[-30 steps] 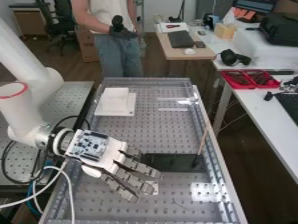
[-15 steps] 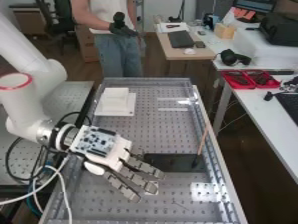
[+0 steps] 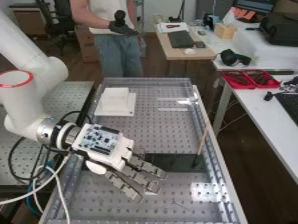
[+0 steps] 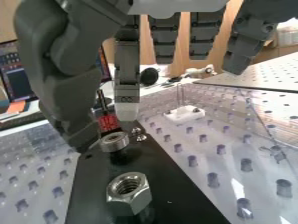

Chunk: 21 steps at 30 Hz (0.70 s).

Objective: Grab the bearing and place it in the white container

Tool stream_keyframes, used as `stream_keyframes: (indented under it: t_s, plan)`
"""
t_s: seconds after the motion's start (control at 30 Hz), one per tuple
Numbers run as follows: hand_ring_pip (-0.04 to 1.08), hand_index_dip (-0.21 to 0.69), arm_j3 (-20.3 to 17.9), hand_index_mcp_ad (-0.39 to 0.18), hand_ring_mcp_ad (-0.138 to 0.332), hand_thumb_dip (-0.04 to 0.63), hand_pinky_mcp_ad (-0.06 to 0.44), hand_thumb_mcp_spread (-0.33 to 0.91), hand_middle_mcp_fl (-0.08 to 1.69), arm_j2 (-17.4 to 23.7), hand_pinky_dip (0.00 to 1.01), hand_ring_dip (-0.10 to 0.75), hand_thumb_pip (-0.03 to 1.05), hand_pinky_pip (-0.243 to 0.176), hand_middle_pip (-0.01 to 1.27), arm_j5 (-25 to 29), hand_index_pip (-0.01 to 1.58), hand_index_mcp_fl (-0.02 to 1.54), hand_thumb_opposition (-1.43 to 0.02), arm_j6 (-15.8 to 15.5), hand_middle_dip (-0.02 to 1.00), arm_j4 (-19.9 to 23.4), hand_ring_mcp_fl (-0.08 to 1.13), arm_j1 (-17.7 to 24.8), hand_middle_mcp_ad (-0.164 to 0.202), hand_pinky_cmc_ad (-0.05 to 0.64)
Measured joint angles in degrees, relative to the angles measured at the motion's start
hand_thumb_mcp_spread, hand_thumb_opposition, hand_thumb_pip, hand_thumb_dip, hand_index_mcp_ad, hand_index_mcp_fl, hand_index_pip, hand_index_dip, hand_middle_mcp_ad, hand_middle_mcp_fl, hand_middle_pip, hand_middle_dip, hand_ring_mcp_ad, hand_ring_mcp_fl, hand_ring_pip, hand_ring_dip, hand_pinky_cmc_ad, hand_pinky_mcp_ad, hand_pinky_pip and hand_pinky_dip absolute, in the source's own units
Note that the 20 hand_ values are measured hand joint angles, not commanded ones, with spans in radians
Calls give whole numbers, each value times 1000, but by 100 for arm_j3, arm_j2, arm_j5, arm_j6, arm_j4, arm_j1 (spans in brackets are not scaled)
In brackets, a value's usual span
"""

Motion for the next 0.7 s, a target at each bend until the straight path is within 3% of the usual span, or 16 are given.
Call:
stream_keyframes:
  t_s: [0.23, 0.5, 0.53, 0.7]
  plan:
    - [87, 185, 235, -59, 176, 236, 314, 403, -7, 70, 176, 26, 562, -91, 131, -147, 1497, 105, -834, -360, 136, -545, 0, -44, 99, 405]
    - [87, 188, 301, -59, 178, 236, 312, 403, -10, 75, 176, 26, 562, -91, 131, -225, 1475, 105, -834, -789, 138, -691, -2, -29, 101, 408]
    - [87, 188, 306, -59, 162, 236, 314, 403, -10, 75, 176, 26, 562, -91, 131, -237, 1475, 105, -834, -840, 138, -710, -2, -20, 101, 408]
    - [87, 202, 311, -63, 159, 236, 311, 403, -10, 75, 176, 26, 562, -91, 131, -281, 1478, 105, -834, -930, 138, -676, 0, 4, 99, 405]
